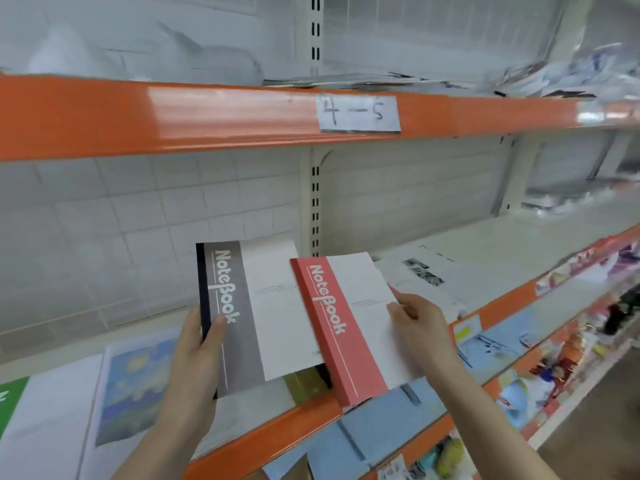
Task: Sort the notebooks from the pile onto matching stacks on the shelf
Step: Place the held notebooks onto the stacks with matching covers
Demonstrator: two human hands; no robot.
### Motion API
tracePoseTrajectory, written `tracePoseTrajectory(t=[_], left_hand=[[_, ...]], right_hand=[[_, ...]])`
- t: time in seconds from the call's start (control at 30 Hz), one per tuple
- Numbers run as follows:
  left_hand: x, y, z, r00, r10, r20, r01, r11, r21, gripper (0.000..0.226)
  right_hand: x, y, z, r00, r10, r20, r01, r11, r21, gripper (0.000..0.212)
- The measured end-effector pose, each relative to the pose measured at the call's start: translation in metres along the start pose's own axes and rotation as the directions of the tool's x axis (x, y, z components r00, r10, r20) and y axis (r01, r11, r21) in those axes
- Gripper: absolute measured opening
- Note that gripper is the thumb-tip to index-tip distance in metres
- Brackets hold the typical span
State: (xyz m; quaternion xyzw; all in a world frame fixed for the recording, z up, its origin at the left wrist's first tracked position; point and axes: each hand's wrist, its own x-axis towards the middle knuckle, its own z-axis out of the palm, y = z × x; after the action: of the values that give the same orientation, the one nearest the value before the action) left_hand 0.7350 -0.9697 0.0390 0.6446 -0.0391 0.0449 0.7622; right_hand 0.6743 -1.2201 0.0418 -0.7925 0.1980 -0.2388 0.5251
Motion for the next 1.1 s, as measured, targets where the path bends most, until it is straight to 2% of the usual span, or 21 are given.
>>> tracePoseTrajectory(t=[0.07,0.27,0.43,0.53,0.6,0.73,0.8,0.87,0.93,1.0,1.1], left_hand=[[0.004,-0.005,0.022,0.999,0.026,-0.025,-0.026,0.999,0.030,0.027],[0.014,-0.015,0.068,0.995,0.054,-0.084,-0.046,0.994,0.101,0.021],[0.014,-0.020,0.078,0.988,0.039,-0.151,-0.016,0.988,0.153,0.019],[0.010,-0.023,0.080,0.982,0.021,-0.188,0.017,0.980,0.198,0.016],[0.010,-0.028,0.082,0.983,-0.019,-0.185,0.066,0.966,0.251,0.016],[0.012,-0.043,0.091,0.979,-0.118,-0.166,0.175,0.906,0.387,0.018],[0.011,-0.049,0.098,0.982,-0.144,-0.125,0.186,0.865,0.465,0.018],[0.011,-0.058,0.103,0.986,-0.136,-0.099,0.168,0.817,0.552,0.014],[0.012,-0.067,0.106,0.992,-0.072,-0.099,0.120,0.730,0.672,0.007],[0.010,-0.072,0.112,0.993,-0.062,-0.096,0.113,0.660,0.743,0.022],[0.007,-0.080,0.122,0.991,-0.097,-0.095,0.135,0.668,0.732,0.033]], right_hand=[[0.022,0.014,-0.020,1.000,-0.001,-0.030,0.001,1.000,-0.021,0.021],[0.109,0.055,-0.067,0.989,-0.030,-0.142,-0.007,0.968,-0.250,0.022],[0.166,0.070,-0.071,0.999,-0.030,-0.013,0.023,0.932,-0.362,0.023],[0.183,0.074,-0.064,0.994,-0.055,0.092,0.090,0.894,-0.439,0.035],[0.188,0.077,-0.057,0.991,-0.037,0.132,0.096,0.872,-0.480,0.028],[0.186,0.079,-0.044,0.987,-0.005,0.159,0.101,0.789,-0.606,0.032],[0.181,0.077,-0.042,0.987,-0.019,0.157,0.122,0.726,-0.677,0.022],[0.178,0.080,-0.042,0.987,-0.018,0.162,0.131,0.679,-0.722,0.030],[0.176,0.084,-0.043,0.981,-0.017,0.192,0.148,0.703,-0.695,0.032],[0.176,0.088,-0.044,0.975,-0.027,0.220,0.166,0.747,-0.644,0.033],[0.175,0.091,-0.046,0.970,-0.064,0.235,0.201,0.754,-0.625,0.037]])
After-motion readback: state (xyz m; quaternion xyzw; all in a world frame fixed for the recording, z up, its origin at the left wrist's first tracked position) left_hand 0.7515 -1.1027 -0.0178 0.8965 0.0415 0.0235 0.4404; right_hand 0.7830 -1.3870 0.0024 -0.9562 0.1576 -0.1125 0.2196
